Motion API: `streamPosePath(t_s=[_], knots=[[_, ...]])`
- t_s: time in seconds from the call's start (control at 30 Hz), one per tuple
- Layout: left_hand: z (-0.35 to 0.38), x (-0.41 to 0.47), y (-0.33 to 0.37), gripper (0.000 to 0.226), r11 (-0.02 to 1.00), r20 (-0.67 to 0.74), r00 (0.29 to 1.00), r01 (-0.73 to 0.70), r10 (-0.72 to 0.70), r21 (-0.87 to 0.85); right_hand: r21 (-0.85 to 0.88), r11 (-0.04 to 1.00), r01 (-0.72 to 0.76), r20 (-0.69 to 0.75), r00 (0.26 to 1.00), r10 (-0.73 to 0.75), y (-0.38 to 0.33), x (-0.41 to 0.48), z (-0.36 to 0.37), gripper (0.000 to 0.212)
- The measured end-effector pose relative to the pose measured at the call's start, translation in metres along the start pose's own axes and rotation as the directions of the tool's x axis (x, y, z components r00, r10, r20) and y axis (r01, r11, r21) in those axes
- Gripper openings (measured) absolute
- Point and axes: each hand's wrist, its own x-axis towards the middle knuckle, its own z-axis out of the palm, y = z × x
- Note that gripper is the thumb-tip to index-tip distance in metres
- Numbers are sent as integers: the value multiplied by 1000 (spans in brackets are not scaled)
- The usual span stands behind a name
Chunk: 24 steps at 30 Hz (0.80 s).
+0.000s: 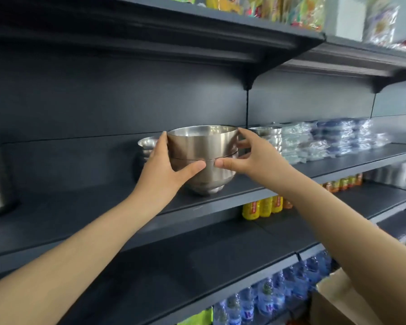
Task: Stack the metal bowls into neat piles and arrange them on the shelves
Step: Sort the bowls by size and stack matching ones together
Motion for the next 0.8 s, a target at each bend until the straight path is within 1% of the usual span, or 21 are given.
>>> streamPosePath(t_s=[0.07,0.13,0.23,0.33,0.43,0.53,0.63,0.7,0.8], knots=[[9,16,5,96,1000,-9,1000,-13,13,2,-10,1000,7,-15,1000,-7,9,14,-8,70],[16,35,6,92,1000,-26,999,-28,28,2,21,1000,10,-32,999,-9,18,31,-11,70],[25,68,-2,89,999,-67,997,-47,48,13,82,996,42,-68,997,-36,37,64,-7,55],[33,102,-17,88,999,-110,993,-46,48,15,141,988,59,-82,995,-48,55,101,-1,50],[42,133,-35,91,1000,-149,989,-23,25,14,133,988,75,-50,996,-69,71,136,6,47],[52,155,-46,88,1000,-170,985,-13,16,18,115,990,84,-34,996,-80,90,163,11,43],[64,165,-58,89,1000,-161,987,-1,2,6,109,989,96,-6,995,-96,108,177,14,42],[70,167,-67,87,999,-151,988,24,-20,28,115,989,92,26,995,-96,120,179,19,40],[75,166,-84,88,996,-95,993,71,-65,63,105,992,75,94,992,-85,138,179,29,39]])
